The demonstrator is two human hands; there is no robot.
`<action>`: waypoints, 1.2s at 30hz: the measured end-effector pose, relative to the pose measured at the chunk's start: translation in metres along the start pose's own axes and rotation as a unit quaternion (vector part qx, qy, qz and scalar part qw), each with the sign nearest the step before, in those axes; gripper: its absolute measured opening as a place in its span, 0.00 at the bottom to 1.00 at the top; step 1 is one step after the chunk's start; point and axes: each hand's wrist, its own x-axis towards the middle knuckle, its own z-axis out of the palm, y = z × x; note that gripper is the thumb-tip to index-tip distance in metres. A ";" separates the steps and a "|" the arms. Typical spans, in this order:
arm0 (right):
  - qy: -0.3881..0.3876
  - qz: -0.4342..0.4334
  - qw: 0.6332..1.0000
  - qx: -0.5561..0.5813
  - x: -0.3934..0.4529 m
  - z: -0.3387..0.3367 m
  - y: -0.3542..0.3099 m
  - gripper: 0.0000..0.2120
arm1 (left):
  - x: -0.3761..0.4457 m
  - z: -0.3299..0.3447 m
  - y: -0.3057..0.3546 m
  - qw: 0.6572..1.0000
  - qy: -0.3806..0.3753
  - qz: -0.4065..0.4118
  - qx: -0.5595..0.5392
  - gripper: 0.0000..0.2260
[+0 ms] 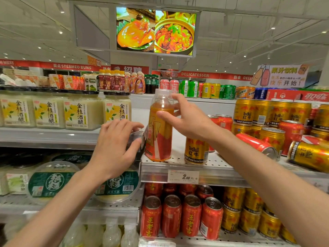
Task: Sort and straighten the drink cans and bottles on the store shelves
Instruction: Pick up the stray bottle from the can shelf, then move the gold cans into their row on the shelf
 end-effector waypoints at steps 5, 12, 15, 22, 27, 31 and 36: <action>-0.037 -0.015 0.996 -0.086 -0.011 -0.013 0.010 0.40 | -0.001 0.000 0.001 1.000 -0.001 -0.004 0.009 0.18; 0.006 0.011 0.989 -0.145 -0.064 -0.027 0.049 0.31 | -0.001 0.003 0.002 1.000 0.004 -0.012 0.012 0.17; 0.041 0.019 0.993 -0.107 -0.073 -0.016 0.056 0.25 | -0.001 0.003 0.003 1.000 0.006 -0.015 0.016 0.17; 0.066 -0.004 0.995 -0.078 -0.074 -0.009 0.061 0.22 | -0.003 0.000 0.007 1.000 -0.006 -0.025 0.010 0.17; 0.002 -0.044 0.995 -0.086 -0.084 -0.036 0.074 0.24 | 0.001 -0.005 0.031 0.999 0.031 -0.025 0.002 0.18; -0.013 -0.048 0.991 -0.125 -0.095 -0.067 0.099 0.25 | 0.015 0.000 0.073 0.998 0.044 0.039 0.007 0.18; -0.067 -0.053 0.969 -0.231 -0.117 -0.092 0.136 0.34 | 0.037 0.029 0.123 0.997 -0.017 0.081 -0.001 0.21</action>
